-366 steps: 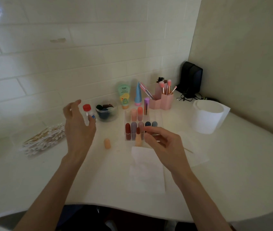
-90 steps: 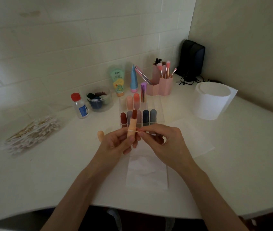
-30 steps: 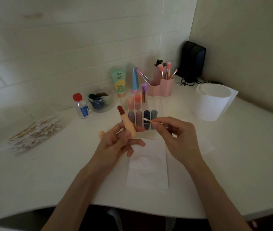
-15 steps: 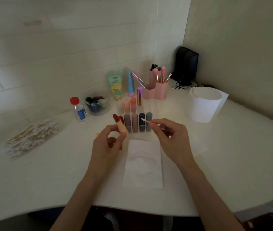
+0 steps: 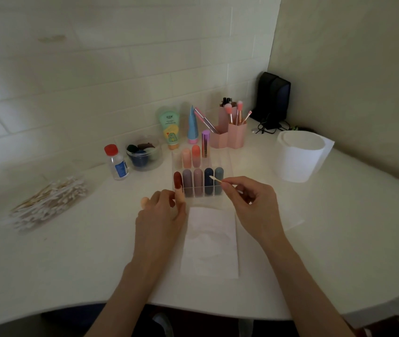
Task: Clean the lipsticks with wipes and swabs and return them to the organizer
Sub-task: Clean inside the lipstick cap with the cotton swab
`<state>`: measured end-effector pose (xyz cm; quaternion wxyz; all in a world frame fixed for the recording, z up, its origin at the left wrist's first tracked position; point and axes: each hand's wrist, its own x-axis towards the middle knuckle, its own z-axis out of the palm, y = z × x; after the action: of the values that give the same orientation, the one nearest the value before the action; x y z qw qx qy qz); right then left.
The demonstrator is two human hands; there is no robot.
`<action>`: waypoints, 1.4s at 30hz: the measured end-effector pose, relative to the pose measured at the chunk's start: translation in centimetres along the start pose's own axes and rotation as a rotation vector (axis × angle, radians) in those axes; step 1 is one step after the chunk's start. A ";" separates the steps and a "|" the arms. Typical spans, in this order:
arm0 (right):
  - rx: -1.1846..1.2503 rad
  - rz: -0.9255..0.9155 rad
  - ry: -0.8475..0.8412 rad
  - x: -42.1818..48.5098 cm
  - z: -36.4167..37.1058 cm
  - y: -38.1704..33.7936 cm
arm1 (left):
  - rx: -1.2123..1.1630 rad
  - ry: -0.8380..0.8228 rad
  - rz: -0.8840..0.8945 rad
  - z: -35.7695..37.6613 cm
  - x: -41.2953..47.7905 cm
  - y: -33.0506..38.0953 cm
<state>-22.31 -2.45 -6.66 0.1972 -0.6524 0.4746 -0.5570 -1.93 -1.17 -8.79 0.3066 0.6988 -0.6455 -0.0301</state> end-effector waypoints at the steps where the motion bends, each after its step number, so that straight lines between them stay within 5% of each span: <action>1: -0.002 0.003 -0.003 0.0 0.0 0.0 | 0.004 -0.003 -0.011 0.1 0.0 0.1; 24: -0.020 -0.001 -0.012 0.0 0.0 0.1 | -0.011 0.000 -0.054 0.4 -0.5 -0.1; 34: 0.008 -0.003 -0.001 0.0 0.0 -0.2 | -0.028 0.316 0.009 -3.9 -1.3 -2.8; 42: 0.096 0.011 -0.087 0.0 0.2 -0.5 | 0.040 0.103 0.038 -3.4 0.1 -5.6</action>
<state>-21.96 -2.27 -6.35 0.2520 -0.6630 0.4419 -0.5492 4.53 -0.04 -8.68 0.3260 0.6929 -0.6426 0.0249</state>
